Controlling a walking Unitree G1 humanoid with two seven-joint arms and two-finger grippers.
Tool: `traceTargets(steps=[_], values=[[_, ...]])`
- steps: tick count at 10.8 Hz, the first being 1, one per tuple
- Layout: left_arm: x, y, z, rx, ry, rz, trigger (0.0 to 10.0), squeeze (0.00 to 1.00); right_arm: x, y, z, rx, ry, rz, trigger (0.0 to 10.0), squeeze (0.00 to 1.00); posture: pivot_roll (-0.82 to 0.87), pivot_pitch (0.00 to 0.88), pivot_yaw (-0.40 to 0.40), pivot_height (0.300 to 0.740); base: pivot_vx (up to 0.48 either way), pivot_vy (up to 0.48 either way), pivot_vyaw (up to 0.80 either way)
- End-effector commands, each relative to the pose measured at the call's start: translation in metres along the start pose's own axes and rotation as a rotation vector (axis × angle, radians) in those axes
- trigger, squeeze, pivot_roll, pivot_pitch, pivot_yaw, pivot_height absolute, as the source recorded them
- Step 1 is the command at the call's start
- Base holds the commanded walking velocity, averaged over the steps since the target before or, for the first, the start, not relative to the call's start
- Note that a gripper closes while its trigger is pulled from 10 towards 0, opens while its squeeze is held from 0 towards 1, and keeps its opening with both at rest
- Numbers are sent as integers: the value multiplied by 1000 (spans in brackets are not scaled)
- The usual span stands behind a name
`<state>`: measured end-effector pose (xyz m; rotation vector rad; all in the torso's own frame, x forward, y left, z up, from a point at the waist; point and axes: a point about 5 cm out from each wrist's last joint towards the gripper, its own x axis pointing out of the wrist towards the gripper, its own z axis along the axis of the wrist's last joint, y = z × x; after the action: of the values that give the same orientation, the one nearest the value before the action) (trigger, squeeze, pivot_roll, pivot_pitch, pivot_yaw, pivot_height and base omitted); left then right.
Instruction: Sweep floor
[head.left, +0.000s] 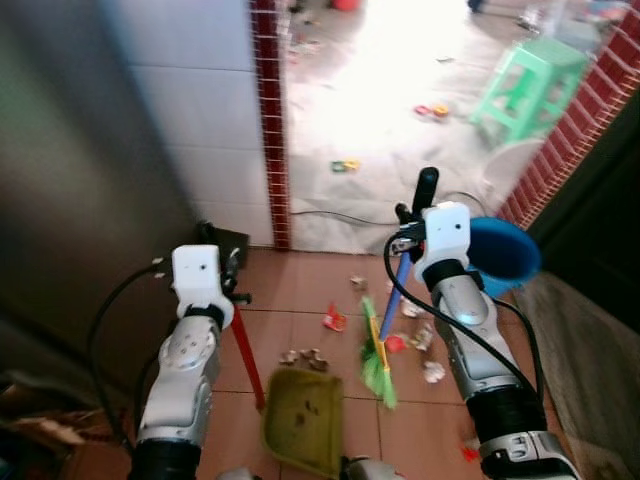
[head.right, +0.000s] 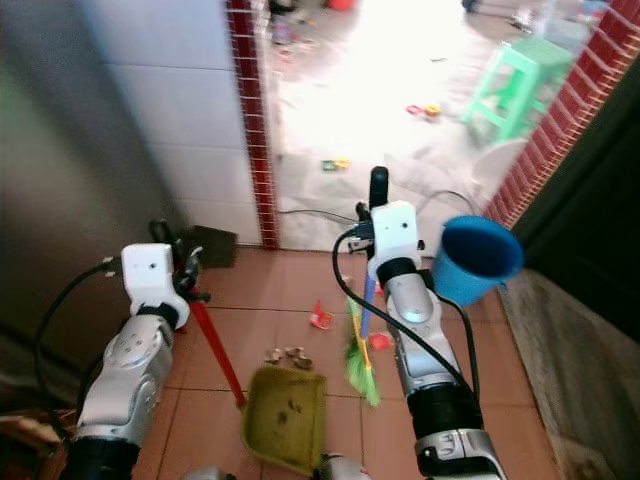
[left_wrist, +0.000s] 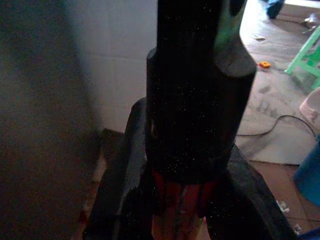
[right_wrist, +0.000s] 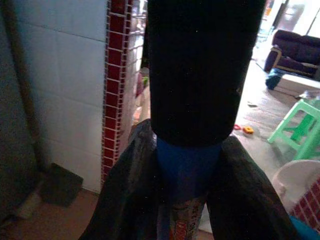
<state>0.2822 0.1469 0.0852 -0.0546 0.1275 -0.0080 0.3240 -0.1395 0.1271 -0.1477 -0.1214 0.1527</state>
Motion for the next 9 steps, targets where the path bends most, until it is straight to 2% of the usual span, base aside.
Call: traceTargets(steps=[1, 9], values=[[1, -2, 9, -2, -35, -12, 10000, 0, 2, -3, 5, -4, -13, -6, 10000, 0, -62, 70, 5, 740, -247, 0, 0], [4, 0, 11, 0, -27, -12, 10000, 0, 5, -2, 9, -12, -28, 3, 10000, 0, -58, 49, 6, 740, -258, 0, 0]])
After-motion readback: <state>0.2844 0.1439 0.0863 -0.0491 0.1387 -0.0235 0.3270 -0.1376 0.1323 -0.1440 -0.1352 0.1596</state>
